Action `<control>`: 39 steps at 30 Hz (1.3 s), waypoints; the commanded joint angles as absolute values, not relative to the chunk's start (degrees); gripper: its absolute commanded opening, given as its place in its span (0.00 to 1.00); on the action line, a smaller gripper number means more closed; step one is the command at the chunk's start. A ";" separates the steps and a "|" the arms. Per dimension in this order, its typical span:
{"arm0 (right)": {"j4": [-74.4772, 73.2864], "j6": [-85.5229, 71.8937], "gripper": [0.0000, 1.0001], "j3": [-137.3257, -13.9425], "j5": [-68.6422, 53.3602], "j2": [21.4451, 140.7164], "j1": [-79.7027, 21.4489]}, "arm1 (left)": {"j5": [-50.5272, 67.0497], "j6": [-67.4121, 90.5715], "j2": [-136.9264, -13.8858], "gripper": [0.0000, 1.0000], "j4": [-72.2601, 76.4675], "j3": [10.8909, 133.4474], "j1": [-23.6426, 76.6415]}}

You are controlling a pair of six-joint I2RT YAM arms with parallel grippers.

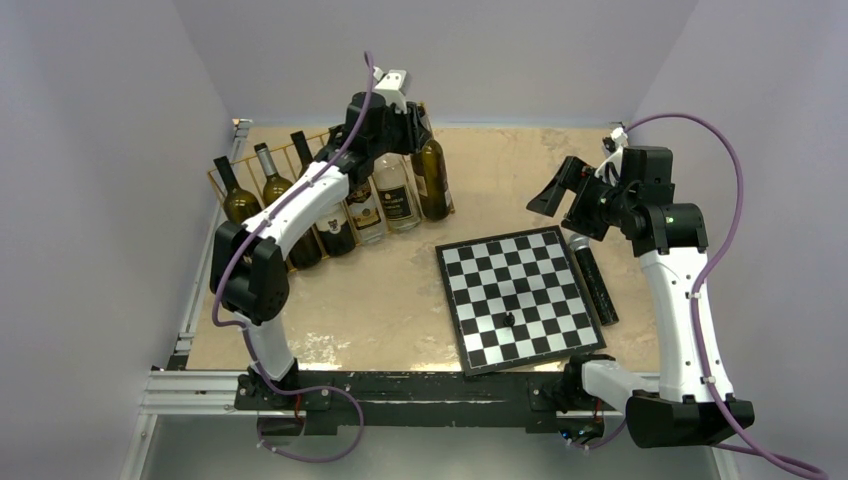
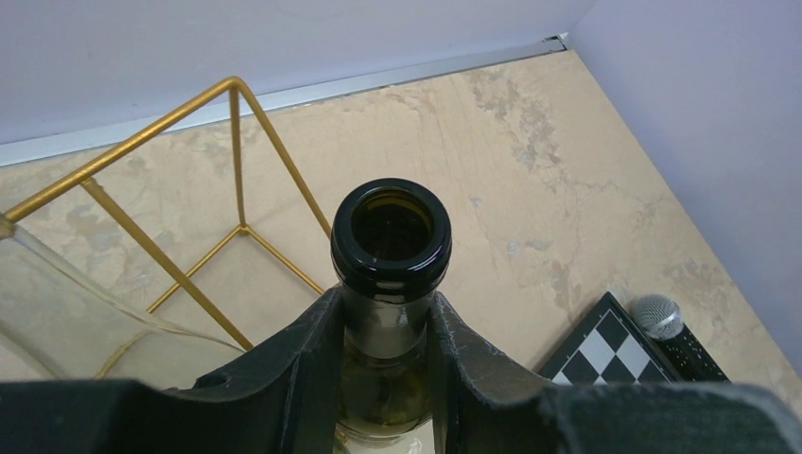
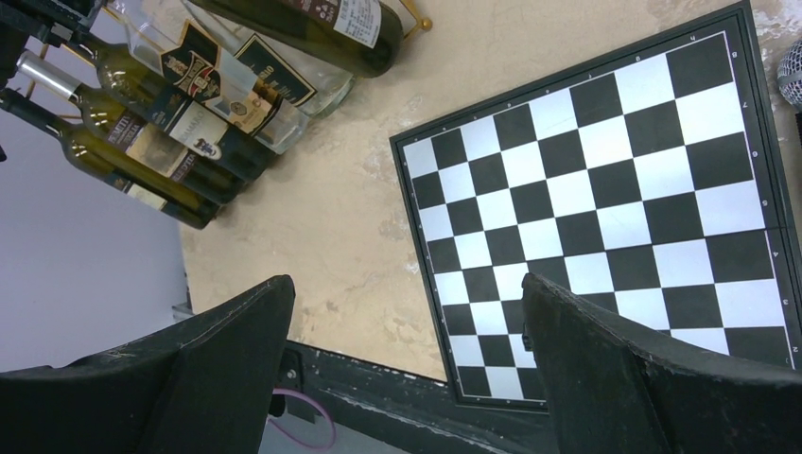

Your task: Put the wine bottle on the wine rack

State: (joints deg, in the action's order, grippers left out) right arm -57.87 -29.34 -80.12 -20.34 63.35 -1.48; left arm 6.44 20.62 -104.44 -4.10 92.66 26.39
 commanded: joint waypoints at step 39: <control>-56.51 -28.31 0.96 -81.28 -17.82 64.96 -1.32 | 1.43 22.41 -114.36 0.05 2.29 98.75 25.13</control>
State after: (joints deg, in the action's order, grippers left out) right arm -57.82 -29.32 -80.12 -19.73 64.64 -1.48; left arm 4.93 22.52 -113.40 0.10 98.06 25.50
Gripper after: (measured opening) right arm 0.961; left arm 0.381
